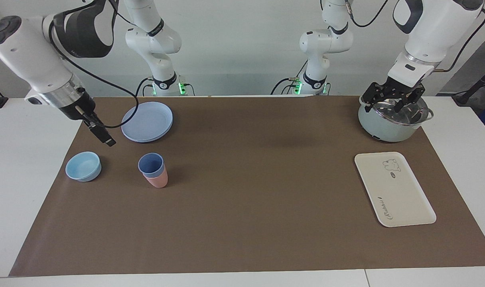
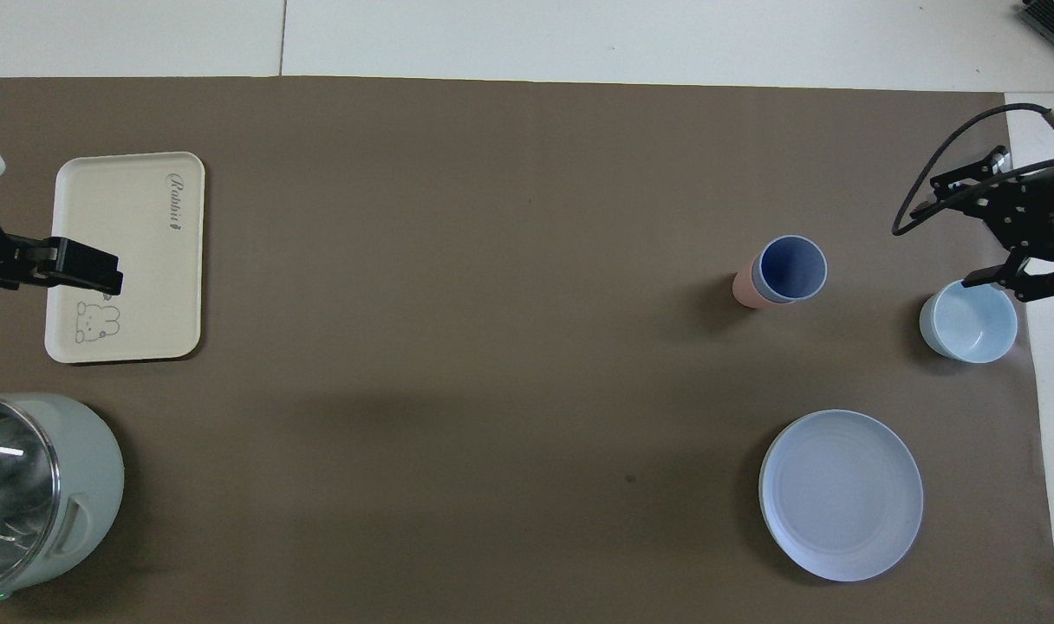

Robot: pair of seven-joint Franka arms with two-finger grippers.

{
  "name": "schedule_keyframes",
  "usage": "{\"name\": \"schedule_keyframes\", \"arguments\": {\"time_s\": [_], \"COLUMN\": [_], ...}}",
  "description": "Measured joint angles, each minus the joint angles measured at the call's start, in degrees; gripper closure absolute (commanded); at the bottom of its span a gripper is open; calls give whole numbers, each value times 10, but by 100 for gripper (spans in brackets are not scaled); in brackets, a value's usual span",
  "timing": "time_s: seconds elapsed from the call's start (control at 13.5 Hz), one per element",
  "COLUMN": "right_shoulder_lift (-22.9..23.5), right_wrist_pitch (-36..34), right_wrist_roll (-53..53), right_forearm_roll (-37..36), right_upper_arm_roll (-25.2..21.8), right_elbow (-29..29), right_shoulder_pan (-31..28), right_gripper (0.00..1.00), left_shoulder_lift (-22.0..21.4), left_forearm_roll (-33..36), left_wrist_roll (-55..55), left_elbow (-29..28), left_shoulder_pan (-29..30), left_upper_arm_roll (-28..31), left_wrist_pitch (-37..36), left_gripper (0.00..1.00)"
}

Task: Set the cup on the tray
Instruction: 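Open the right gripper and move it toward the nested pink and blue cups, then lower the right gripper around the nested cups and close it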

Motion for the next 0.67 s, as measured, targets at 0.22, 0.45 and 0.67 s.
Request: {"name": "schedule_keyframes", "arguments": {"time_s": [0.22,0.45,0.67], "right_shoulder_lift": [59,107,150], "right_wrist_pitch": [9,12,13], "right_wrist_roll": [0,10,28], "right_forearm_roll": [36,74,107], "right_upper_arm_roll": [0,0,0], "right_elbow": [16,27,40], "right_shoulder_pan": [-23,-24,-32], "right_gripper": [6,6,6], "left_shoulder_lift": [6,6,6], "left_forearm_roll": [0,0,0], "left_wrist_roll": [9,9,10], "left_elbow": [0,-1,-1], "left_shoulder_pan": [0,0,0], "left_upper_arm_roll": [0,0,-1], "left_wrist_pitch": [0,0,0], "left_gripper": [0,0,0]}}
